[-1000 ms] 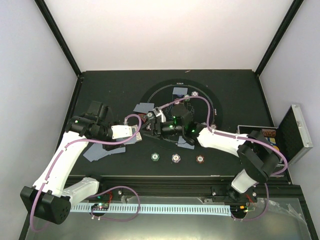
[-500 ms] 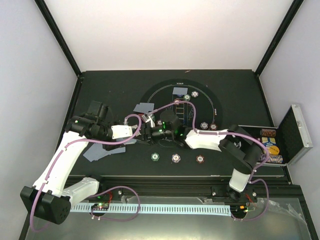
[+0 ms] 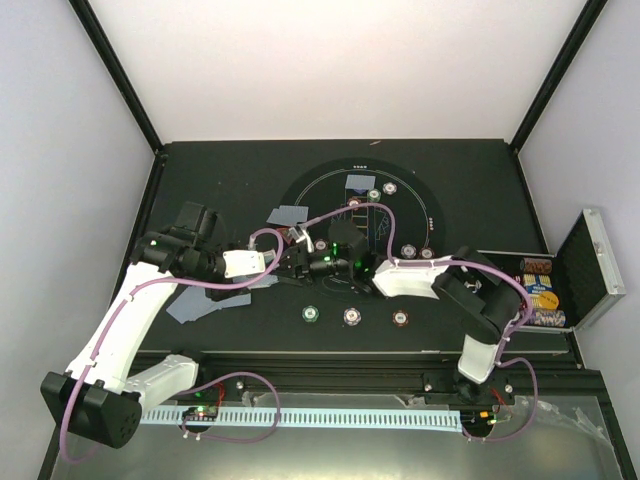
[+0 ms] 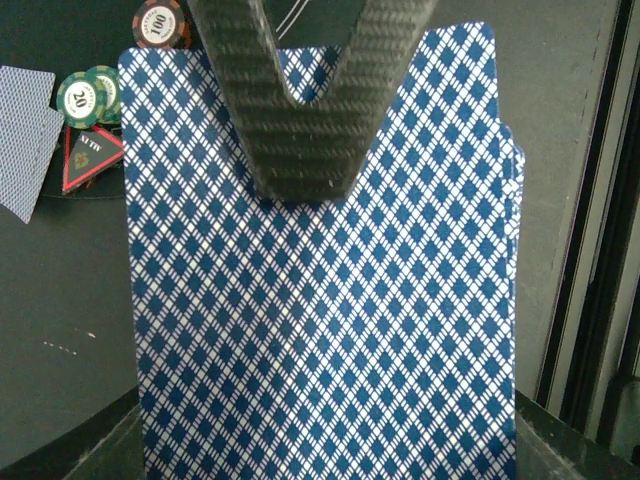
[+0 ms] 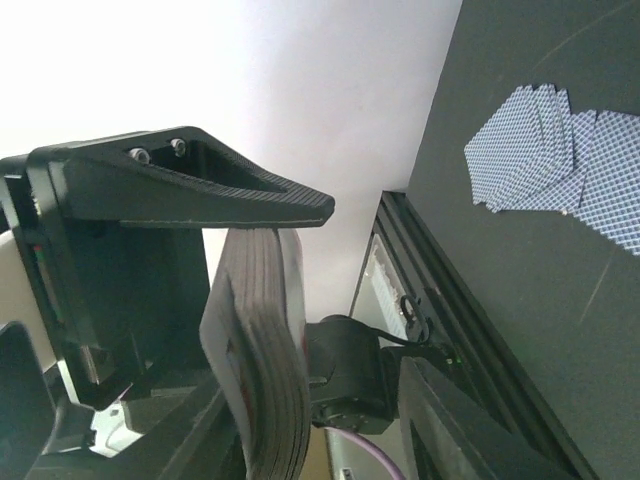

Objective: Distribute texas hold em gaming equipment

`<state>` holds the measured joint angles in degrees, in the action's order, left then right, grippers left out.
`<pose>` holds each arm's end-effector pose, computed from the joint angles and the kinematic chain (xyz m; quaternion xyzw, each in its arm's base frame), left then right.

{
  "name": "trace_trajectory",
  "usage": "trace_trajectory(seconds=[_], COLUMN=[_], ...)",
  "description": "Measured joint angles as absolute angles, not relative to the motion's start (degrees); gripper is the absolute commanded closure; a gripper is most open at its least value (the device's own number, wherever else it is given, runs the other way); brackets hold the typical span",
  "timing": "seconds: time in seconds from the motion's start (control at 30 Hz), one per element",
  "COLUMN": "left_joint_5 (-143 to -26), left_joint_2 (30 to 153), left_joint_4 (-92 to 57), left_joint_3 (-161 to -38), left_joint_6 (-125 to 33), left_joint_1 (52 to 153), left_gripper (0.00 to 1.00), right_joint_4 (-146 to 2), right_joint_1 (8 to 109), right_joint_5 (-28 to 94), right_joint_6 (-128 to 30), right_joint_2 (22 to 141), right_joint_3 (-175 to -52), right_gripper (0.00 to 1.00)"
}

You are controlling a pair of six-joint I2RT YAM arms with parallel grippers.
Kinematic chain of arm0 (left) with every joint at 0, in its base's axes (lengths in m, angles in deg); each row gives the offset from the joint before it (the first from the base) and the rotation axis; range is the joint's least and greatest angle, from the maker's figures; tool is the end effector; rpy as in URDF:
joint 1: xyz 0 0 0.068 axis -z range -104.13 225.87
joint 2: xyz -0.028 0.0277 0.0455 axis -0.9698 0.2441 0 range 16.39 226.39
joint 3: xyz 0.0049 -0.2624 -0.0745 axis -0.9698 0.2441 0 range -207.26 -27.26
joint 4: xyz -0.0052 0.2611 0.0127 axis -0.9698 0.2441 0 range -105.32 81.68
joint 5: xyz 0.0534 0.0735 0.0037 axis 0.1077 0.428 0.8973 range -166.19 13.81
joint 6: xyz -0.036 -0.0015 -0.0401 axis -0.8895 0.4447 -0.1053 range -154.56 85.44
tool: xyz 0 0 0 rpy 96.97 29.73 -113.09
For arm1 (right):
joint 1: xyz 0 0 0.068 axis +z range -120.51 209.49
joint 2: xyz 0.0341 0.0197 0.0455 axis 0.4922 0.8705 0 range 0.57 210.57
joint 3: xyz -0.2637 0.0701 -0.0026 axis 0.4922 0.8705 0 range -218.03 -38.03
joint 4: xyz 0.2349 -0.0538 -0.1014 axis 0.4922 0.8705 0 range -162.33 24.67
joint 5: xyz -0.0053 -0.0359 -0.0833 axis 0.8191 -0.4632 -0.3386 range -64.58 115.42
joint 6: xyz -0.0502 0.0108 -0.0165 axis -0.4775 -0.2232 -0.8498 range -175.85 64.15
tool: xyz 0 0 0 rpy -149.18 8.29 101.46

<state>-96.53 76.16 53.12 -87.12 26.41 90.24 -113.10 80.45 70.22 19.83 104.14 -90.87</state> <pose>0.1632 -0.0546 0.3022 0.6170 0.7450 -0.0861 0.2383 0.2206 0.3119 0.2013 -0.0878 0.7441 0.6623 0.0062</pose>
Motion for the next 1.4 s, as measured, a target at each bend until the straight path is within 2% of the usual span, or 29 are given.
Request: trace_trajectory(seconds=[0.13, 0.33, 0.47, 0.8, 1.07, 1.23, 1.4], left_joint_5=[-96.55, -96.51, -96.51, -96.47, -96.34, -96.29, -95.94], left_joint_2=[76.18, 76.29, 76.40, 76.40, 76.40, 76.40, 76.40], left_joint_4=[52.86, 52.80, 52.62, 51.96, 51.99, 51.99, 52.01], left_joint_3=[-87.12, -87.12, -87.10, -87.10, -87.10, -87.10, -87.10], left_joint_6=[26.41, 26.41, 26.43, 26.43, 26.43, 26.46, 26.46], left_joint_1=[90.24, 90.24, 90.24, 90.24, 90.24, 90.24, 90.24], left_gripper=[0.98, 0.98, 0.98, 0.98, 0.99, 0.98, 0.98], right_joint_4=[-111.33, -110.44, -110.24, -106.48, -102.72, -91.82, -81.52], right_joint_1=[79.70, 79.27, 79.00, 76.19, 67.18, 55.55, 45.00], right_joint_5=[70.26, 70.29, 70.11, 70.13, 71.03, 72.67, 73.08], right_joint_6=[18.57, 17.80, 17.80, 17.54, 16.25, 9.67, 2.02], right_joint_2=[102.26, 100.45, 99.03, 94.26, 88.77, 89.28, 98.50], right_joint_3=[-90.48, -89.73, -88.97, -86.26, -83.26, -91.13, -106.45], right_gripper=[0.70, 0.93, 0.99, 0.99, 0.99, 0.99, 0.99])
